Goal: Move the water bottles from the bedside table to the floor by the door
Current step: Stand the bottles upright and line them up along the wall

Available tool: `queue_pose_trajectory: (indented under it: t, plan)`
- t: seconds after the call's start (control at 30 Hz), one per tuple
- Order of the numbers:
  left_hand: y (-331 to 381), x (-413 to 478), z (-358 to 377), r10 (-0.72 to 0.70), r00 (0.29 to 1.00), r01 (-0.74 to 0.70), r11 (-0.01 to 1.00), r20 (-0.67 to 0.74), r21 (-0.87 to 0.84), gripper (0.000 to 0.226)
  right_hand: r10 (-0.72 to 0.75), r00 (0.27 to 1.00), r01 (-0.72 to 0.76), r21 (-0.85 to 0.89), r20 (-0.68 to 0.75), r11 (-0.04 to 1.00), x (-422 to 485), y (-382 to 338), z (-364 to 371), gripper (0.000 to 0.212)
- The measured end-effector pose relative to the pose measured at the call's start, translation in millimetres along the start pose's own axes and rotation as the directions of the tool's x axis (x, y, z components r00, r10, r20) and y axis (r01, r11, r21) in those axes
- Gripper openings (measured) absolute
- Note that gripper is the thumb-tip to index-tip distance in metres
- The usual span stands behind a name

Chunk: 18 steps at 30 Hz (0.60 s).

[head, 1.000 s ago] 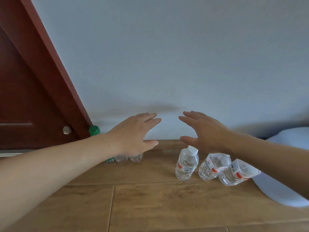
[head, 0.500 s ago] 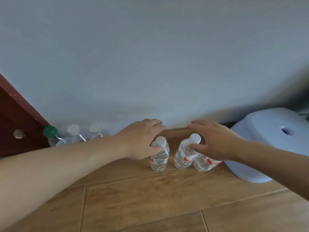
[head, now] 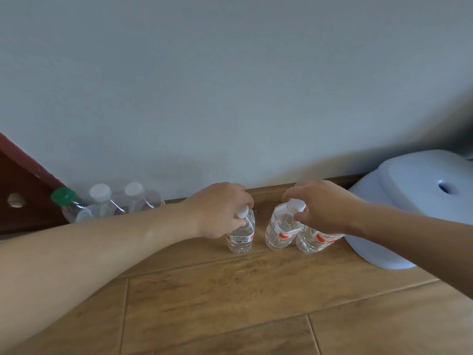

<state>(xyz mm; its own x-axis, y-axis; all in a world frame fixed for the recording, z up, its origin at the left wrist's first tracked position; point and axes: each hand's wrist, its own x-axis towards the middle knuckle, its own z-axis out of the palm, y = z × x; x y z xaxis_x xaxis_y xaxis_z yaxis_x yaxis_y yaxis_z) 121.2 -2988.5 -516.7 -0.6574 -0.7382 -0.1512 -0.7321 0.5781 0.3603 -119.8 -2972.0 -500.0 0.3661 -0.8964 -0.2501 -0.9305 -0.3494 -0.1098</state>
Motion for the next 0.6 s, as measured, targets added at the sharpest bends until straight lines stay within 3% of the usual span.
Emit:
queue_pose_trajectory:
  t: [0.6]
  plan:
    - [-49.7, -30.5, -24.2, -0.129, 0.991, 0.124, 0.988, 0.048, 0.090, 0.034, -0.094, 0.994, 0.095, 0.022, -0.049, 0.995, 57.3, -59.1, -12.4, 0.037]
